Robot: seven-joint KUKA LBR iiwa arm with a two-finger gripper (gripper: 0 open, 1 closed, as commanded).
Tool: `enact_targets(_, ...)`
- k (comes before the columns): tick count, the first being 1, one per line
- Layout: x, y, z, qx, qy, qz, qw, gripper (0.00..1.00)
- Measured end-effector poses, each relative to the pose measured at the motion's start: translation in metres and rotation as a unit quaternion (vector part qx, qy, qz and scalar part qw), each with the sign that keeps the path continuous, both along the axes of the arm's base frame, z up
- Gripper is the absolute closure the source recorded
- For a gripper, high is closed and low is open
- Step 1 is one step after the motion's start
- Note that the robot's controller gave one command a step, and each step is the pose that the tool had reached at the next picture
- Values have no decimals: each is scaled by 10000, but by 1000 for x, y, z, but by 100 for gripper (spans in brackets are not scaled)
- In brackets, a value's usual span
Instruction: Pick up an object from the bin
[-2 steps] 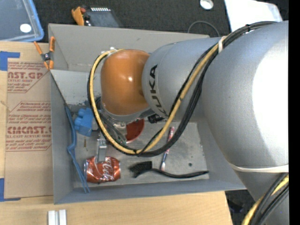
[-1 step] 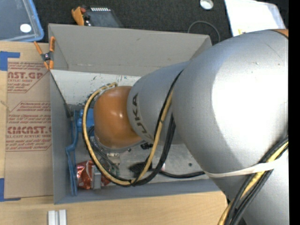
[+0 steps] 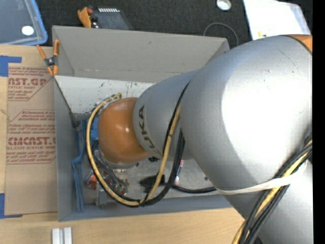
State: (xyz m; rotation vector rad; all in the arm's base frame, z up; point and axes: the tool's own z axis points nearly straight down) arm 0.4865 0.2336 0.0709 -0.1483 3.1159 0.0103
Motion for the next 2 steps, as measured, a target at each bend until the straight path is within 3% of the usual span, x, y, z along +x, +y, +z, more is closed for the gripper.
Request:
enact_targets(1, 43, 3, -1, -14, 45, 382, 9993, 0)
enact_targets(2, 56, 5, -1, -12, 34, 401, 9992, 0)
